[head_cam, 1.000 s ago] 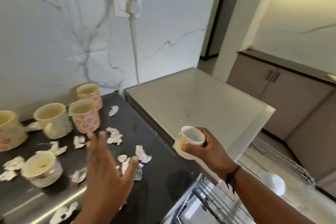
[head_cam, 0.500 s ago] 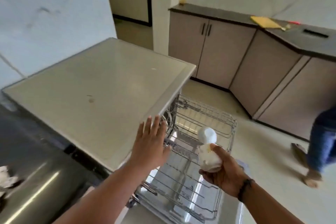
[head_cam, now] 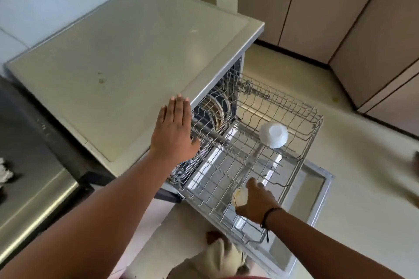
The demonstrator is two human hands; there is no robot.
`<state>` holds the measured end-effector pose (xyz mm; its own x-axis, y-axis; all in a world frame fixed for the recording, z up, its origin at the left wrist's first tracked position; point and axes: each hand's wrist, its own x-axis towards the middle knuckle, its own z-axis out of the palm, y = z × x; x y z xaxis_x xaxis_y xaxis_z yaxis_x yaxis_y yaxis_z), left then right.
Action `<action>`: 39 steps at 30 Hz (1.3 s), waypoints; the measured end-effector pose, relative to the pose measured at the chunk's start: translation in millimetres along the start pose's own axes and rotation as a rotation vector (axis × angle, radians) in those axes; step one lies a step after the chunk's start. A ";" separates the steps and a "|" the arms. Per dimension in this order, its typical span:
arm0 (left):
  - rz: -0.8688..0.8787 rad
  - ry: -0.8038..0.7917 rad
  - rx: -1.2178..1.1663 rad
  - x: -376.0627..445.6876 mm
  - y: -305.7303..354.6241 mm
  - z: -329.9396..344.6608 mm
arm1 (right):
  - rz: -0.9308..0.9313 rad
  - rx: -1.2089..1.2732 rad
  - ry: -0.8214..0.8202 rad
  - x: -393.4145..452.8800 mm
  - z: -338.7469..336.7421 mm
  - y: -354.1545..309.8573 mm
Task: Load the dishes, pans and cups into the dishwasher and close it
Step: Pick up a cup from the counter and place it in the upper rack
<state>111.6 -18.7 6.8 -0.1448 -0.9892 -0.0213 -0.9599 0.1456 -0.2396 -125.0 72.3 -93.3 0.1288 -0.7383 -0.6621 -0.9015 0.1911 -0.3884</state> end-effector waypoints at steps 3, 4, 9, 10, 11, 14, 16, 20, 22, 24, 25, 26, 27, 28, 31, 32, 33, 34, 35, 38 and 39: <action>0.009 0.003 -0.007 -0.9 -1.9 3.3 | -0.102 -0.336 -0.012 11.8 18.1 -7.0; 0.003 0.017 -0.014 -0.6 -1.7 3.9 | -0.145 -0.437 -0.014 16.3 24.7 -6.7; -0.026 0.019 -0.021 1.4 1.8 4.9 | -0.375 -0.799 -0.100 30.4 43.6 -0.4; -0.024 0.019 -0.012 1.7 2.3 5.0 | -0.420 -0.837 -0.112 34.1 47.0 0.1; -0.025 0.027 -0.005 1.4 2.4 5.3 | -0.462 -0.866 -0.118 37.1 50.4 -0.1; -0.026 0.045 0.007 0.5 2.9 5.1 | -0.544 -0.917 -0.125 42.1 59.8 -0.8; -0.021 0.045 0.019 0.3 3.2 5.1 | -0.566 -0.941 -0.148 41.8 61.4 -1.3; -0.022 0.078 0.028 0.2 3.9 6.0 | -0.578 -0.930 -0.171 40.6 62.6 0.9; -0.028 0.062 0.037 0.5 4.4 6.7 | -0.559 -0.891 -0.191 39.3 61.0 2.2; -0.037 0.052 0.043 0.7 5.6 6.7 | -0.550 -0.869 -0.202 37.6 58.3 3.6; -0.041 0.049 0.045 0.6 5.9 6.3 | -0.550 -0.863 -0.206 37.1 56.5 4.3; -0.042 0.046 0.048 0.5 6.2 5.8 | -0.552 -0.859 -0.207 37.7 55.3 6.4; -0.042 0.042 0.051 0.5 6.0 5.5 | -0.553 -0.851 -0.206 39.3 54.0 8.9; -0.043 0.037 0.053 0.5 5.9 4.6 | -0.546 -0.826 -0.205 41.0 52.0 12.0; -0.047 0.030 0.051 0.7 5.9 1.9 | -0.491 -0.583 -0.171 44.7 36.5 20.7; -0.049 0.026 0.049 0.8 6.1 1.2 | -0.466 -0.482 -0.136 44.3 28.0 23.4; -0.050 0.018 0.045 0.3 5.9 -0.1 | -0.439 -0.401 -0.083 42.3 18.5 26.0; -0.051 0.004 0.037 -0.3 5.8 -1.0 | -0.402 -0.349 -0.032 39.8 9.2 28.5; -0.052 -0.010 0.025 -0.8 5.3 -2.8 | -0.362 -0.319 0.019 35.8 -1.0 29.6; -0.041 -0.061 -0.077 -2.1 2.9 -11.8 | -0.250 -0.255 0.160 23.2 -29.8 25.4; -0.033 -0.072 -0.129 -5.1 1.4 -14.7 | -0.235 -0.223 0.207 17.4 -39.0 19.2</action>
<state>107.4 -13.2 20.8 -0.0993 -0.9914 -0.0856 -0.9874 0.1088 -0.1151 -156.2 37.9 -87.2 0.2765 -0.8648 -0.4190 -0.9281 -0.1272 -0.3499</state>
